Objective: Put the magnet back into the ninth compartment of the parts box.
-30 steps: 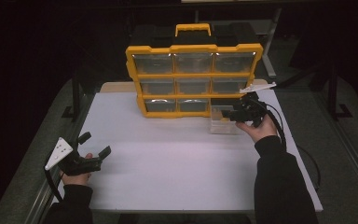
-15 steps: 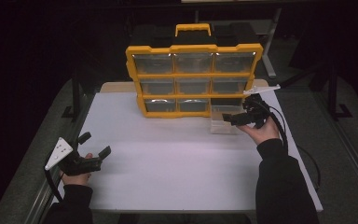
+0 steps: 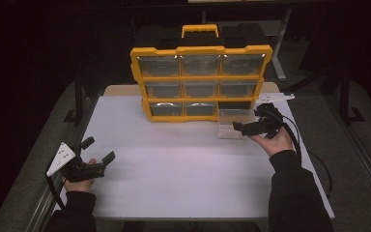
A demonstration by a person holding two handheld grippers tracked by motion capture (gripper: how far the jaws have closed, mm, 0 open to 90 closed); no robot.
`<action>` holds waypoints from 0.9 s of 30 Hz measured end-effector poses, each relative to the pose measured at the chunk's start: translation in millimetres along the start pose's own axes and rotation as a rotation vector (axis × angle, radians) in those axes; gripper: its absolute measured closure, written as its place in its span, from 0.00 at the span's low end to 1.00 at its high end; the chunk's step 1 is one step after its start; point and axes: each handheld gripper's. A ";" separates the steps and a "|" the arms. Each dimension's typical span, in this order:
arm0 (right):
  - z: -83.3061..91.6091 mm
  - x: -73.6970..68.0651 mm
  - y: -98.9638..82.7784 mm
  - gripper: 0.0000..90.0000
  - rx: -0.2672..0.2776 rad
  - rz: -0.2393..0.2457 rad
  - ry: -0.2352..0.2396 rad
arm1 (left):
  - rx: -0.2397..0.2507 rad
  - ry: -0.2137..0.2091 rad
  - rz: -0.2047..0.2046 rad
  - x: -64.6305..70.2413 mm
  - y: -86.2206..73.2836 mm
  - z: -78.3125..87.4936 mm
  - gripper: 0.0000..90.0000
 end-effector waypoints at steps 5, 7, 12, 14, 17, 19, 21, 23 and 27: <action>7.7 1.7 -6.9 0.00 0.020 -0.020 -0.008 | -0.001 0.000 0.001 -0.3 -0.1 -0.2 0.00; 10.7 3.3 -9.8 0.00 0.025 -0.027 -0.011 | -0.001 -0.001 0.001 -0.2 -0.1 -0.2 0.00; 18.3 5.7 -15.9 0.00 0.045 -0.035 -0.016 | -0.004 0.000 0.003 -0.1 -0.4 -0.4 0.00; 20.4 5.9 -18.1 0.00 0.048 -0.036 -0.018 | -0.004 0.000 0.003 -0.1 -0.4 -0.3 0.00; 23.5 5.8 -20.2 0.00 0.056 -0.038 -0.017 | -0.006 -0.001 0.006 -0.5 -0.6 -0.2 0.00; 25.6 5.2 -21.5 0.00 0.063 -0.038 -0.016 | -0.009 -0.003 0.014 -1.3 -1.2 -0.4 0.00; 27.3 4.4 -22.9 0.00 0.067 -0.035 -0.015 | -0.010 -0.002 0.028 -2.6 -1.9 -0.4 0.00; 28.9 3.5 -24.4 0.00 0.067 -0.031 -0.021 | -0.007 0.003 0.033 -3.6 -2.0 0.3 0.00; 32.4 2.4 -28.9 0.00 0.084 -0.029 -0.022 | -0.012 0.001 0.022 -2.6 -1.8 0.0 0.00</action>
Point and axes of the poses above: each handheld gripper's, and its own axes: z roughly backward along the jaws, y roughly out of its top, x roughly to its right, and after that the axes turned 14 degrees about x, right-handed
